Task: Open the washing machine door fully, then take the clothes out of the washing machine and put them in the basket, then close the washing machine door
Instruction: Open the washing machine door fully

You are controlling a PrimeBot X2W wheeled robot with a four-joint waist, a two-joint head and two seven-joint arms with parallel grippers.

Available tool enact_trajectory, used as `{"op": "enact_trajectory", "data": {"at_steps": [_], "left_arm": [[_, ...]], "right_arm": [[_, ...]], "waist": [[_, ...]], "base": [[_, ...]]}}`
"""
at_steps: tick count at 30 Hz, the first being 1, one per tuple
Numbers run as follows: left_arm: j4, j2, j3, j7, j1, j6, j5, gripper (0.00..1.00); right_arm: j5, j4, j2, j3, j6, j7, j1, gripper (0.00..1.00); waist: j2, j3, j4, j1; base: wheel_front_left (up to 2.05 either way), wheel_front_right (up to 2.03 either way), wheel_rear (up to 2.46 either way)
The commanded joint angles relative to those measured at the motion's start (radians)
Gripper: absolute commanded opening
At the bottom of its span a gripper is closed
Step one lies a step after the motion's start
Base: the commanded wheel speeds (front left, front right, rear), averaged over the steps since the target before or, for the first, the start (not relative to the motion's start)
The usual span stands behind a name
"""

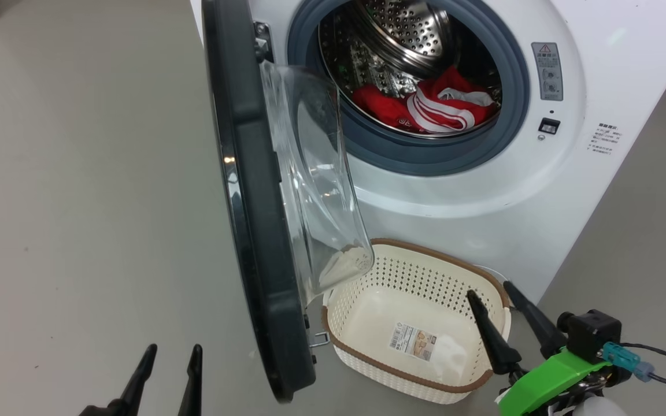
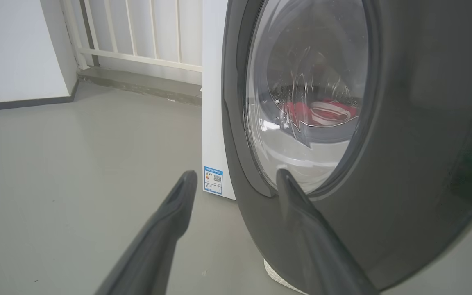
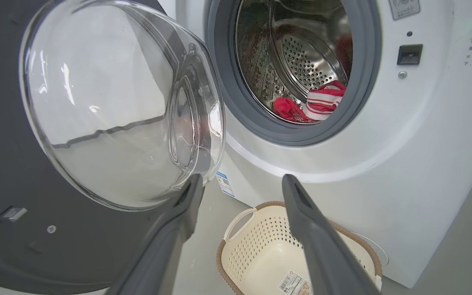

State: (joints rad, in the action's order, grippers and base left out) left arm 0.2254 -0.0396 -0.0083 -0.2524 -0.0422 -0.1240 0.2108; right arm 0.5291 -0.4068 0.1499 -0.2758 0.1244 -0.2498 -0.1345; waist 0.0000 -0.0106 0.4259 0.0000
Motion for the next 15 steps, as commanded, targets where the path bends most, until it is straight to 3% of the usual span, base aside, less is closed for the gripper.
{"op": "enact_trajectory", "data": {"at_steps": [1,6,15], "left_arm": [[-0.029,-0.011,0.036,-0.009,0.026,-0.005,-0.002,1.00],[-0.035,-0.011,0.043,-0.009,0.029,-0.005,0.000,1.00],[-0.025,-0.011,0.036,-0.009,0.029,-0.005,0.004,1.00]], "right_arm": [[-0.021,0.038,-0.001,-0.003,0.006,-0.012,-0.002,1.00],[-0.079,0.086,-0.031,0.070,0.006,-0.012,0.033,1.00],[-0.143,0.052,-0.052,0.094,0.006,-0.012,0.075,1.00]], "waist": [[0.0000,-0.003,0.000,0.0000],[0.0000,-0.007,-0.001,0.0000],[0.0000,-0.013,0.000,0.0000]], "base": [[0.00,0.00,0.00],[0.00,0.00,0.00],[0.00,0.00,0.00]]}}
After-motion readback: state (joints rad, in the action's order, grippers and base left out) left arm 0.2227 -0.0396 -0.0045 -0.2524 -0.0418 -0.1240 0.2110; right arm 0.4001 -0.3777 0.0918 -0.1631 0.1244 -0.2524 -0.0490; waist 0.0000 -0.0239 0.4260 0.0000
